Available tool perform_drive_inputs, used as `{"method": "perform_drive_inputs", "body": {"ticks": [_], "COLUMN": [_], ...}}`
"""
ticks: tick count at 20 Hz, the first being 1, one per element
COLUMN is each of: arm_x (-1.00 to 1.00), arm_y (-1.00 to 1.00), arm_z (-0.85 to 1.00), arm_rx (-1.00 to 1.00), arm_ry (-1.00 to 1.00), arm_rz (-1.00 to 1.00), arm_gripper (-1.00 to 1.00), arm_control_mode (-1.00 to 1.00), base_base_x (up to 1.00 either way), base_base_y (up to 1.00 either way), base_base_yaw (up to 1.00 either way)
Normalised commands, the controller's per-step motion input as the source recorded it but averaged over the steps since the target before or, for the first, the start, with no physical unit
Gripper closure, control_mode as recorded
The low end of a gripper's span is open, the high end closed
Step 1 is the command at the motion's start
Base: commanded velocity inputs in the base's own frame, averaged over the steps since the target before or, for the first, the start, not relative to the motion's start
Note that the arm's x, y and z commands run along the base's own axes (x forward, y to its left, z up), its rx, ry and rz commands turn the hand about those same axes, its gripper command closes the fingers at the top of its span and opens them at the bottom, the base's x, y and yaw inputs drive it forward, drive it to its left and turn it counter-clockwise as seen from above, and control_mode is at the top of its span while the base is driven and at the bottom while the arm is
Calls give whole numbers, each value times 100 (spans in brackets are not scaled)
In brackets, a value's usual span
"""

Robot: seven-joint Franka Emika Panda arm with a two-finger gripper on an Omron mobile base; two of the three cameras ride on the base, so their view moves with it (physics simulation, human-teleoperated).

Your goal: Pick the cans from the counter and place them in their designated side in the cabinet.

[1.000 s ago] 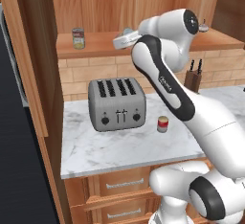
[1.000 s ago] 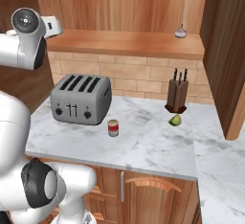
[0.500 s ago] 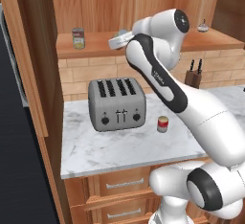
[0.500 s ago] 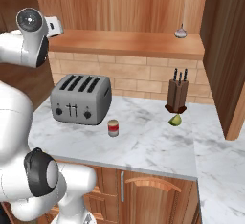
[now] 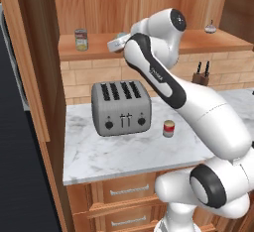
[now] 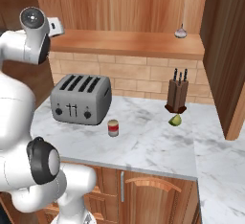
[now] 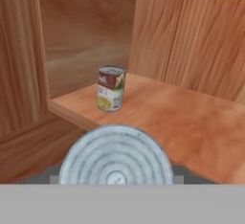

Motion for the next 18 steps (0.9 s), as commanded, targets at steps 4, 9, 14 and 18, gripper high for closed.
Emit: {"method": "perform_drive_inputs", "body": {"ticks": [4, 9, 14, 18], "arm_x": [26, 26, 24, 21], "arm_y": [10, 9, 6, 5], "arm_z": [-4, -6, -6, -2], "arm_rx": [-1, 0, -2, -3], "arm_ry": [2, 1, 2, 2], "arm_rz": [0, 1, 0, 0], "arm_gripper": [100, 100, 100, 100], "arm_control_mode": [-100, -100, -100, -100], "base_base_x": [0, 0, 0, 0], "base_base_y": [0, 0, 0, 0], "base_base_yaw": [0, 0, 0, 0]}}
